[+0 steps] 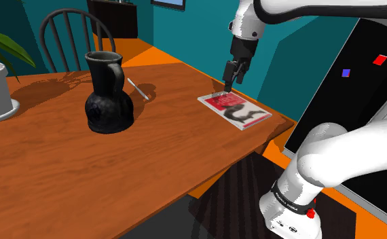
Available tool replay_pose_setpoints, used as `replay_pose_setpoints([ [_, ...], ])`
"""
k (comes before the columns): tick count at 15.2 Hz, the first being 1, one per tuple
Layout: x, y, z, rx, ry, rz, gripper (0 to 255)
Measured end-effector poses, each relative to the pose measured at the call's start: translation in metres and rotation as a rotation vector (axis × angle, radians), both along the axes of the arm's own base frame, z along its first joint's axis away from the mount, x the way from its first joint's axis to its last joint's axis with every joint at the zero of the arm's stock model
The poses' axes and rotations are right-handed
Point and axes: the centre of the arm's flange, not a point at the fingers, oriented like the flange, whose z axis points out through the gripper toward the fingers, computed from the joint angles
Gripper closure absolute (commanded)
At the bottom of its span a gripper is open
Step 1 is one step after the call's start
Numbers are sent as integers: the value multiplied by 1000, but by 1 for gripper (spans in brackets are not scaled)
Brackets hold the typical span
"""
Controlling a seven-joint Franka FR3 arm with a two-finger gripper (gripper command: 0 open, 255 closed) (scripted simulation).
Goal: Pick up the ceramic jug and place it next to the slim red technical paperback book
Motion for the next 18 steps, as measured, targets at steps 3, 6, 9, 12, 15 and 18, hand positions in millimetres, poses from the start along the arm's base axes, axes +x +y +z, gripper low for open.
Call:
replay_pose_setpoints([
  [3, 8, 11, 2, 2, -5, 1, 0],
  [6, 29, 40, 9, 7, -16, 4, 0],
  [9, 50, 71, 11, 13, -27, 7, 0],
  [12, 69, 101, 15, 20, -38, 10, 0],
  [15, 91, 133, 22, 25, -50, 13, 0],
  [18, 111, 164, 28, 31, -62, 17, 0],
])
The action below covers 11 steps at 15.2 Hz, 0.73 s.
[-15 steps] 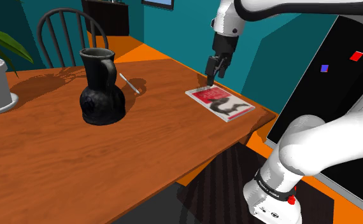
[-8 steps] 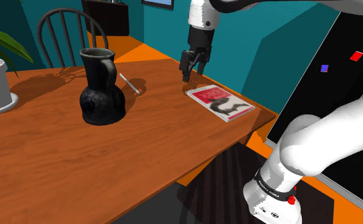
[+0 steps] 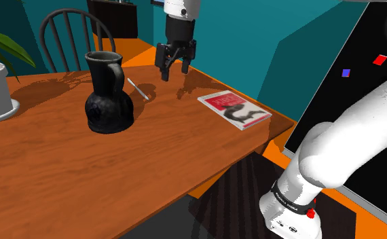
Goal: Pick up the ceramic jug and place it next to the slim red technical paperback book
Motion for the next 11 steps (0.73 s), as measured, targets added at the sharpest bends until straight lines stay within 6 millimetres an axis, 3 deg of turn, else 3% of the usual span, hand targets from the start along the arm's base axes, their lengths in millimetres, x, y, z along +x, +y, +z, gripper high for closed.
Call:
replay_pose_setpoints([
  [11, 76, 113, 32, 24, -42, 12, 0],
])
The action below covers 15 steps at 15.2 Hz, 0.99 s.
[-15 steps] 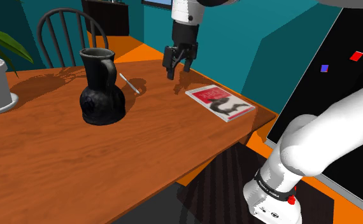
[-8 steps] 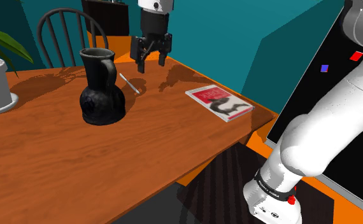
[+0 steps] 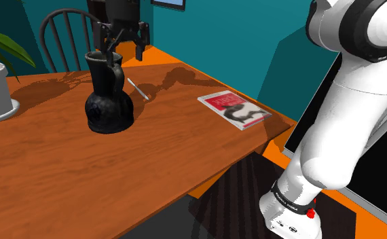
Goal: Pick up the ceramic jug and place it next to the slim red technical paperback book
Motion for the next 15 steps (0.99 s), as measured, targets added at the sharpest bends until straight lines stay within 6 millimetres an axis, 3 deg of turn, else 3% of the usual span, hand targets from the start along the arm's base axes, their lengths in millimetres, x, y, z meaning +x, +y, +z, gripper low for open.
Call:
replay_pose_setpoints([
  [2, 9, 17, 0, 3, -5, 1, 0],
  [9, 15, 20, -32, 4, -7, -1, 0],
  [15, 16, 21, -36, 4, -8, 0, 0],
])
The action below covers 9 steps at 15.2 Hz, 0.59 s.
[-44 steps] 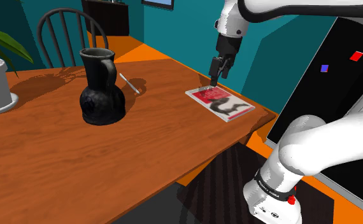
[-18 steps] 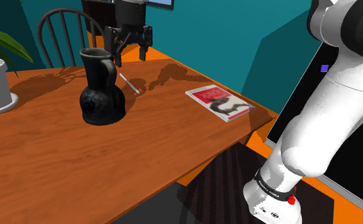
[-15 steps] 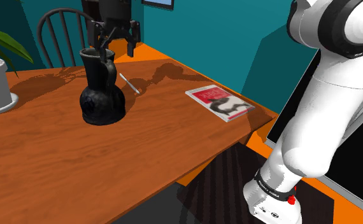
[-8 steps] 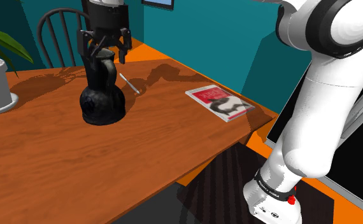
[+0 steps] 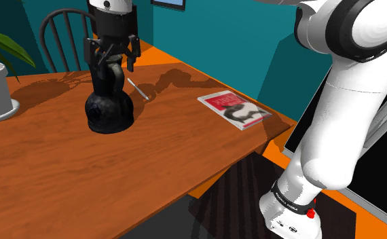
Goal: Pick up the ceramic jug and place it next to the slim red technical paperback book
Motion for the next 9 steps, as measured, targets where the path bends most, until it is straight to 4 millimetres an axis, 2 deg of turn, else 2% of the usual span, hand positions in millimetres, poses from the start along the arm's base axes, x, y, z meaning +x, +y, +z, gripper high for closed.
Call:
replay_pose_setpoints([
  [1, 0, 0, 0, 0, 0, 0, 0],
  [2, 0, 0, 0, 0, 0, 0, 255],
  [9, 0, 0, 0, 0, 0, 0, 255],
])
